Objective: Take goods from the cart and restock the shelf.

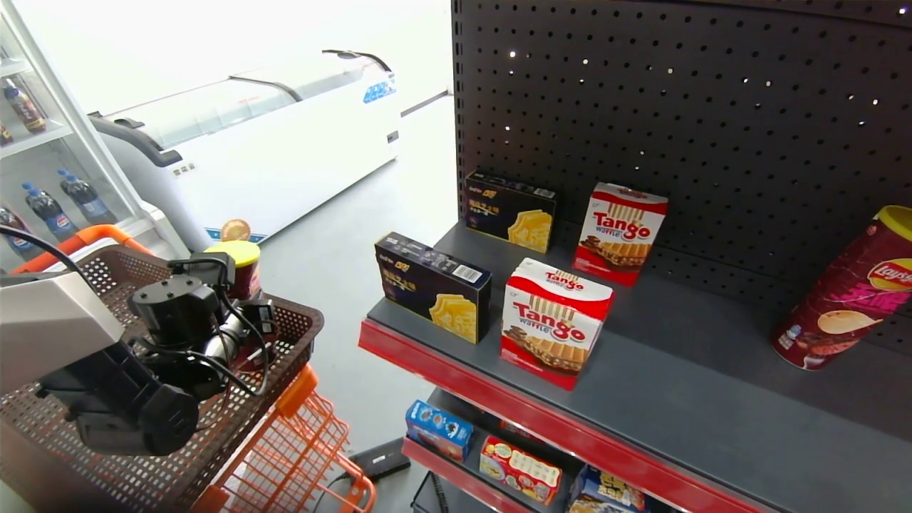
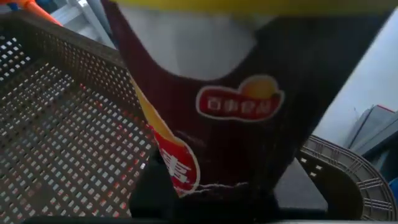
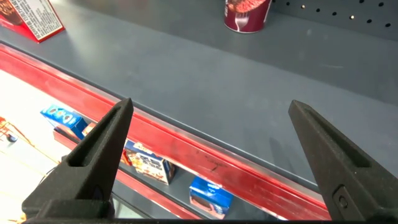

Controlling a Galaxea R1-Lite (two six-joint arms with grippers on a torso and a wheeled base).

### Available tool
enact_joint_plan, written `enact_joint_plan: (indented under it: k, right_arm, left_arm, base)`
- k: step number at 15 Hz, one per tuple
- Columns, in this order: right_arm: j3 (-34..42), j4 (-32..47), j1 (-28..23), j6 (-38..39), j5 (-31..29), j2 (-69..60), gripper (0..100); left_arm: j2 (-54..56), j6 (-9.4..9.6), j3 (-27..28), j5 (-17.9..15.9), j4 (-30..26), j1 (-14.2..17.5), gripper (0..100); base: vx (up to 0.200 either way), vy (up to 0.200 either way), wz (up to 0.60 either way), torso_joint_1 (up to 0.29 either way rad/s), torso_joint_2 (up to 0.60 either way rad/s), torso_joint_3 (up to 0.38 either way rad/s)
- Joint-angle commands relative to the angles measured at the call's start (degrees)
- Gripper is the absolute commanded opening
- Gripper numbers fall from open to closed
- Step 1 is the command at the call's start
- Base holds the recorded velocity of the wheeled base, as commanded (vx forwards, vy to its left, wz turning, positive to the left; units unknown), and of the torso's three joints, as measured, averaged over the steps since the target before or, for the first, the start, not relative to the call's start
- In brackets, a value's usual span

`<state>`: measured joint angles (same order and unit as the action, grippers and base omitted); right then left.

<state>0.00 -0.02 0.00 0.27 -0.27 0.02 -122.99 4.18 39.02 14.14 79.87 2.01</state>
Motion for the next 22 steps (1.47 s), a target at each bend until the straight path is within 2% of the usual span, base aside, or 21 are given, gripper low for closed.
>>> enact_joint_plan:
  k: [1, 3, 5, 6, 8, 9, 11, 12, 14, 15, 16, 17, 19, 22]
  right_arm:
    - [0.0, -0.1, 0.0, 0.0, 0.0, 0.0, 100]
    - [0.0, -0.1, 0.0, 0.0, -0.1, 0.0, 100]
    - [0.0, 0.0, 0.0, 0.0, 0.0, 0.0, 100]
    - [0.0, -0.1, 0.0, 0.0, 0.0, 0.0, 100]
    - [0.0, -0.1, 0.0, 0.0, 0.0, 0.0, 100]
    - [0.0, -0.1, 0.0, 0.0, 0.0, 0.0, 100]
    - [0.0, 0.0, 0.0, 0.0, 0.0, 0.0, 100]
    - [0.0, -0.1, 0.0, 0.0, 0.0, 0.0, 100]
    - [0.0, -0.1, 0.0, 0.0, 0.0, 0.0, 100]
    - [0.0, -0.1, 0.0, 0.0, 0.0, 0.0, 100]
    - [0.0, 0.0, 0.0, 0.0, -0.1, 0.0, 100]
    - [0.0, 0.0, 0.0, 0.0, 0.0, 0.0, 100]
    - [0.0, 0.0, 0.0, 0.0, -0.1, 0.0, 100]
    - [0.0, -0.1, 0.0, 0.0, 0.0, 0.0, 100]
  left_arm:
    - [3.4, -0.23, 0.3, 0.0, -0.3, 0.1, 0]
    - [8.2, -0.4, 1.7, -0.7, -2.4, 0.0, 0]
    - [14.3, -0.49, 2.6, -2.1, -8.6, -0.5, 0]
    - [18.9, -0.58, 4.1, -4.9, -12.8, -1.5, 0]
    - [22.7, -0.14, 7.4, -6.7, -14.2, -2.2, 0]
    - [24.9, 0.04, 7.7, -8.3, -15.2, -2.9, 0]
    - [28.1, 1.44, 8.4, -8.9, -18.5, -4.6, 0]
    - [30.3, 1.36, 7.4, -9.8, -19.8, -5.6, 0]
    - [36.7, 0.83, 2.3, -15.3, -23.5, -10.0, 0]
    - [40.2, 0.92, 1.5, -18.4, -29.9, -12.4, 0]
    - [41.1, 0.83, 1.6, -19.1, -32.0, -13.2, 0]
    - [44.6, 0.21, 1.5, -20.3, -39.3, -16.5, 0]
    - [49.9, -3.57, 2.4, -23.4, -47.3, -21.9, 0]
    - [49.9, -3.48, 2.5, -24.1, -47.3, -22.5, 0]
  base:
    - [0.0, 0.0, 0.0, 0.0, 0.0, 0.0]
    - [0.0, 0.0, 0.0, 0.0, 0.0, 0.0]
    - [0.0, 0.0, 0.0, 0.0, 0.0, 0.0]
    - [0.0, 0.0, 0.0, 0.0, 0.0, 0.0]
    - [0.0, 0.0, 0.0, 0.0, 0.0, 0.0]
    - [0.0, 0.0, 0.0, 0.0, 0.0, 0.0]
    - [0.0, 0.0, 0.0, 0.0, 0.0, 0.0]
    - [0.0, 0.0, 0.0, 0.0, 0.0, 0.0]
    - [0.0, 0.0, 0.0, 0.0, 0.0, 0.0]
    - [0.0, 0.0, 0.0, 0.0, 0.0, 0.0]
    - [0.0, 0.0, 0.0, 0.0, 0.0, 0.0]
    - [0.0, 0.0, 0.0, 0.0, 0.0, 0.0]
    - [0.0, 0.0, 0.0, 0.0, 0.0, 0.0]
    - [0.0, 0.0, 0.0, 0.0, 0.0, 0.0]
